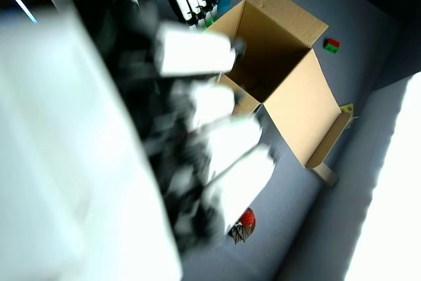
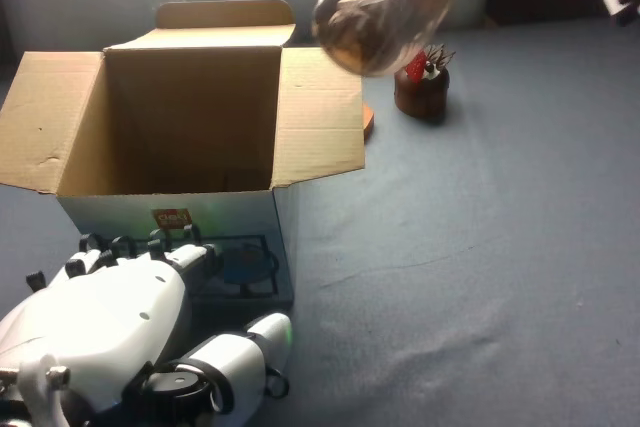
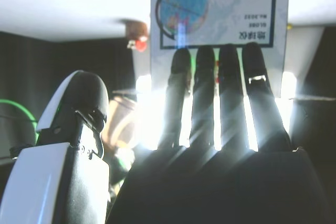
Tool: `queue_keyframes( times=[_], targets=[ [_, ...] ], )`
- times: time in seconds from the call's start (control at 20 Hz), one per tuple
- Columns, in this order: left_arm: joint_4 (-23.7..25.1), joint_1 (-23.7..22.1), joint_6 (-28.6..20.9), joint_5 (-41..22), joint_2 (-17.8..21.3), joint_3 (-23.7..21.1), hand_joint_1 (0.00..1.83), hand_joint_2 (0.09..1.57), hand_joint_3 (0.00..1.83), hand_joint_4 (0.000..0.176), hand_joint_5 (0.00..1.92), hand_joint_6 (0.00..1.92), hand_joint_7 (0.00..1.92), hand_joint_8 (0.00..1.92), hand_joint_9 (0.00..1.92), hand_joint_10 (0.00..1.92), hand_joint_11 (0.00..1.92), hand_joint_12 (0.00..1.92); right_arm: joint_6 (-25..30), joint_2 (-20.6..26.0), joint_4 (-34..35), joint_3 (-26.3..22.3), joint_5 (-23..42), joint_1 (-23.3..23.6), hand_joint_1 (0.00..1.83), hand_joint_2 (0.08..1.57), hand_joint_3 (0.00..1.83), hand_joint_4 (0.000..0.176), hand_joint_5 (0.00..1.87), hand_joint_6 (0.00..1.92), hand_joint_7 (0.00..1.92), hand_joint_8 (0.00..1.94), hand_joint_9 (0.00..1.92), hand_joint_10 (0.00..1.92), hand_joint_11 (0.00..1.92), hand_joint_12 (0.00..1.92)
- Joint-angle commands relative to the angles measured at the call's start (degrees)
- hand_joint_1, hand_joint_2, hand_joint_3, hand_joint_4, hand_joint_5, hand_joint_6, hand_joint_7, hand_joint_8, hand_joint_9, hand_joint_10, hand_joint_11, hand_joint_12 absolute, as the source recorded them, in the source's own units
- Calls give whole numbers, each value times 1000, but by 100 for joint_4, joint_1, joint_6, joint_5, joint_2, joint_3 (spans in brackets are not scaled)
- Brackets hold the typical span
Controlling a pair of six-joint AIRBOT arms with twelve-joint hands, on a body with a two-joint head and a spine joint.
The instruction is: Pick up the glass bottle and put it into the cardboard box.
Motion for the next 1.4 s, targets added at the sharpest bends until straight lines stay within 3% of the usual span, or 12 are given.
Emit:
queue_keyframes(
  times=[0.0, 0.4, 0.7, 1.1, 1.35],
  targets=[
    [519, 0, -68, -273, -45, 25, 169, 1256, 5, 13, 271, 0, 272, 0, 238, 0, 0, 707, -70, 14, 618, -21, 85, 126, 1347, 1178, 36, 0, 762, 1327, 949, 1101, 678, 1530, 629, 1839],
    [626, 110, -132, -273, -138, 108, 171, 1258, 4, 12, 275, 5, 271, 0, 235, 0, 0, 699, -651, -540, 994, -56, -52, -77, 1344, 1188, 27, 0, 763, 1341, 930, 1118, 662, 1548, 627, 1863],
    [736, 210, -215, -273, -161, 142, 169, 1256, 2, 12, 281, 6, 271, 0, 235, 0, 0, 726, -1497, -1011, 1980, -52, -265, -568, 1348, 1183, 15, 0, 773, 1335, 952, 1071, 690, 1517, 657, 1810],
    [753, 215, -215, -265, -161, 126, 175, 1253, 0, 8, 286, 5, 272, 0, 233, 0, 0, 723, -1862, -1514, 2067, -4, -514, -854, 1346, 1189, 13, 0, 759, 1349, 935, 1100, 694, 1516, 651, 1817],
    [752, 206, -215, -265, -161, 110, 179, 1257, 2, 6, 280, 2, 265, 0, 229, 0, 0, 718, -2028, -1820, 1803, 21, -1025, -942, 1347, 1188, 11, 0, 766, 1336, 944, 1102, 688, 1514, 664, 1821]
  ],
)
